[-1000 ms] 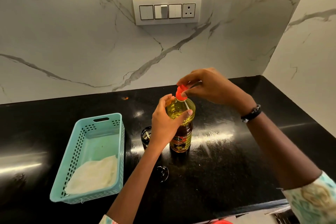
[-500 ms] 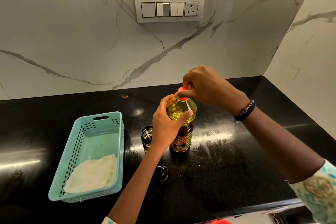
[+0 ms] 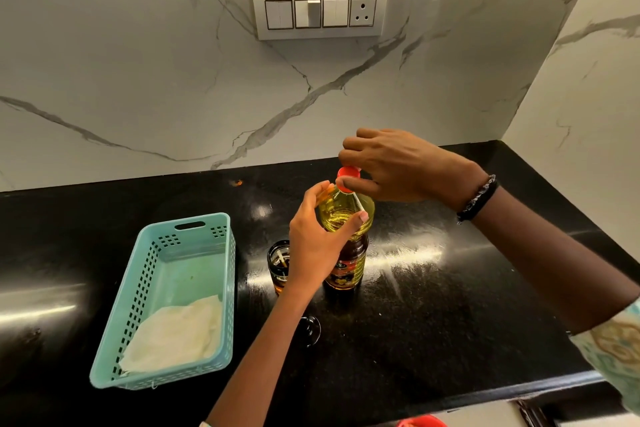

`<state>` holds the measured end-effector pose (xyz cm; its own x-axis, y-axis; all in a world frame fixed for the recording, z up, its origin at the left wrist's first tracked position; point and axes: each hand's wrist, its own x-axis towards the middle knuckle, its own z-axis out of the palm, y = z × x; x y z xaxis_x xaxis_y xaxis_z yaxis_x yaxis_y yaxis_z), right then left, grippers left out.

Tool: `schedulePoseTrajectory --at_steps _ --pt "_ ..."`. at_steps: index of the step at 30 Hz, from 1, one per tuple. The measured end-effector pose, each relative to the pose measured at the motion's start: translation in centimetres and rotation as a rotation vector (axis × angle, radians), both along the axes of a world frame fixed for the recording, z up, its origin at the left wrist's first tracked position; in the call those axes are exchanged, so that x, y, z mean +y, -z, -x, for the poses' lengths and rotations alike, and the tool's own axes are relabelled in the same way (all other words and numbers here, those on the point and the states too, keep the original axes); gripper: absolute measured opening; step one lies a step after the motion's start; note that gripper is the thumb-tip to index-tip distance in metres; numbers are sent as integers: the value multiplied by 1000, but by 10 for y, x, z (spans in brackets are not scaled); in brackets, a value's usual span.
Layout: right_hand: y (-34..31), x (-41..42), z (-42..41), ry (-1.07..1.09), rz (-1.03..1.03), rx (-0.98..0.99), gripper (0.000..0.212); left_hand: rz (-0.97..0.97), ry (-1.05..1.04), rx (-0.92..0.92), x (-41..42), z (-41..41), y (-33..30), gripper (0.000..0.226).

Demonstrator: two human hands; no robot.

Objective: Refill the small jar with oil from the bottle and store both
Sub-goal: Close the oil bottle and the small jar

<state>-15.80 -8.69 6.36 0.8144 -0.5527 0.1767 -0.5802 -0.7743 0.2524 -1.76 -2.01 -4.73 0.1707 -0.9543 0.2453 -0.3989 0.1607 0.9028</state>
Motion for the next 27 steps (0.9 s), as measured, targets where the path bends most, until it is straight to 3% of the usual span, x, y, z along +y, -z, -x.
schedulePoseTrajectory --at_steps 11,16,18,20,23,27 --pt "13 -5 -6 57 -35 -109 46 5 -1 24 3 2 -2 69" --pt "28 4 0 177 -67 -211 56 -16 35 43 3 -1 -6 67" --pt "37 17 6 247 -30 -355 53 -32 51 62 6 -3 -7 72" --pt "46 37 14 331 -52 -661 46 -38 39 97 14 -8 -8 76" --pt "71 76 16 422 -218 -1038 30 14 10 212 39 -23 -7 56" --pt "143 118 3 550 -633 -984 13 -147 -53 381 83 -40 22 28"
